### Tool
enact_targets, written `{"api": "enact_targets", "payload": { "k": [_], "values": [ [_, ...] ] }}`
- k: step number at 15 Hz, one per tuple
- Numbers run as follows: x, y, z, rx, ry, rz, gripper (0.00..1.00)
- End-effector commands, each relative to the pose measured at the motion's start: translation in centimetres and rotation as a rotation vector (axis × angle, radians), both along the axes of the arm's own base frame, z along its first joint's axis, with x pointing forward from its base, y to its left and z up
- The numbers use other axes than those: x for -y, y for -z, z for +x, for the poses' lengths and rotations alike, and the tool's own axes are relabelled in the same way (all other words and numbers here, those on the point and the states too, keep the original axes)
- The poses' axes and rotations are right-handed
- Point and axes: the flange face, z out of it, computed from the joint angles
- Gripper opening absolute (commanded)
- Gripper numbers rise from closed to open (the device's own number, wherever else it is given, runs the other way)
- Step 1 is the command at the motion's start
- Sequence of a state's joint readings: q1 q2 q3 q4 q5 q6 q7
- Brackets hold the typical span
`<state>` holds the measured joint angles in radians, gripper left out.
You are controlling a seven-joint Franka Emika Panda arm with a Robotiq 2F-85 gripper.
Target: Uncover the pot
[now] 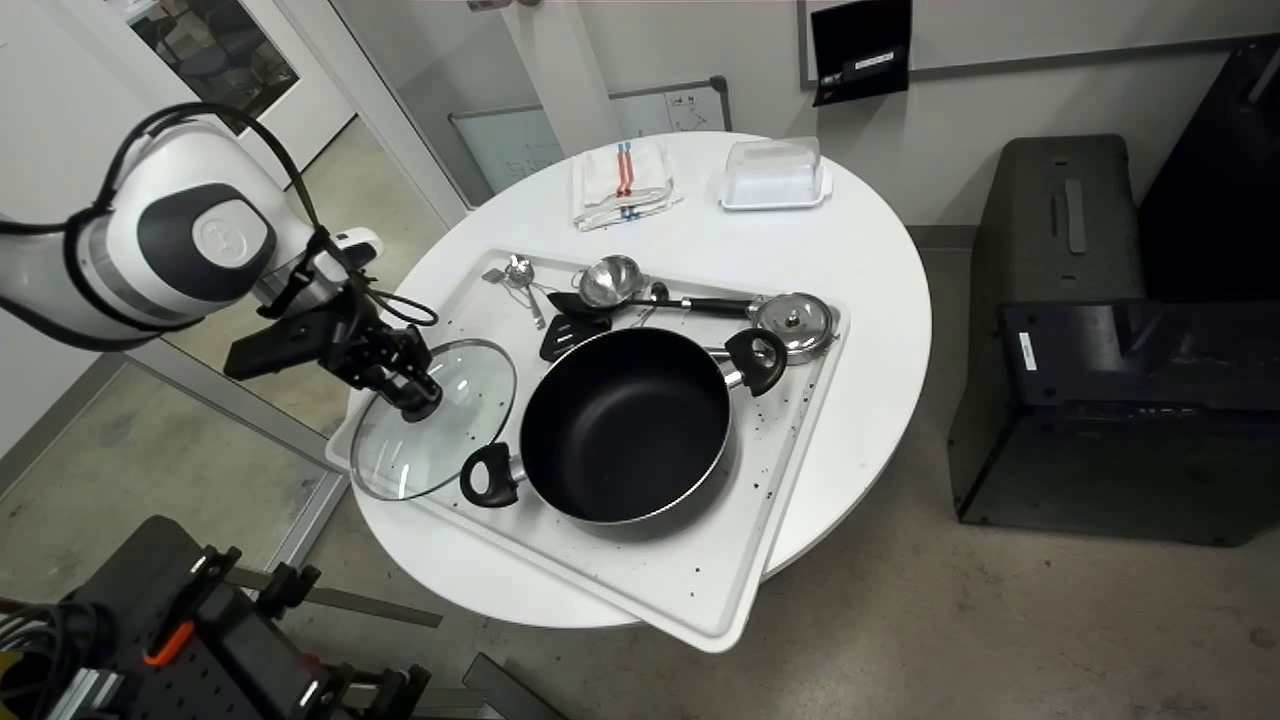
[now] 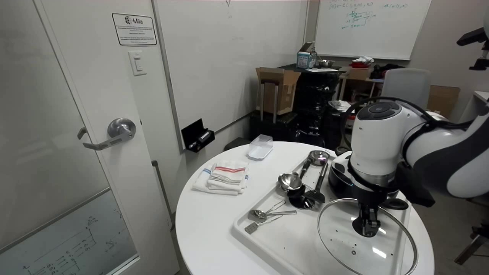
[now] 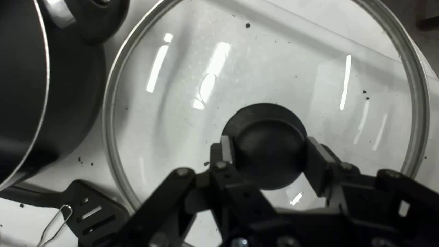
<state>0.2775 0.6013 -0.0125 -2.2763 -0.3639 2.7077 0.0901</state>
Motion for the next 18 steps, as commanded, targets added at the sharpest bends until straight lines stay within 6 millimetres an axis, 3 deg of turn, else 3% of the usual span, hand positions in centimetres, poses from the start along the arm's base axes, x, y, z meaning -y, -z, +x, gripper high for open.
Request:
{"api": "enact_targets", "payload": {
  "k": [1, 18],
  "values": [
    [-0.5, 0.3, 1.1, 0.015, -0.028, 0.005, 0.26],
    [2.9, 5.8, 5.8, -0.012, -0.042, -0.004, 0.26]
  ]
}}
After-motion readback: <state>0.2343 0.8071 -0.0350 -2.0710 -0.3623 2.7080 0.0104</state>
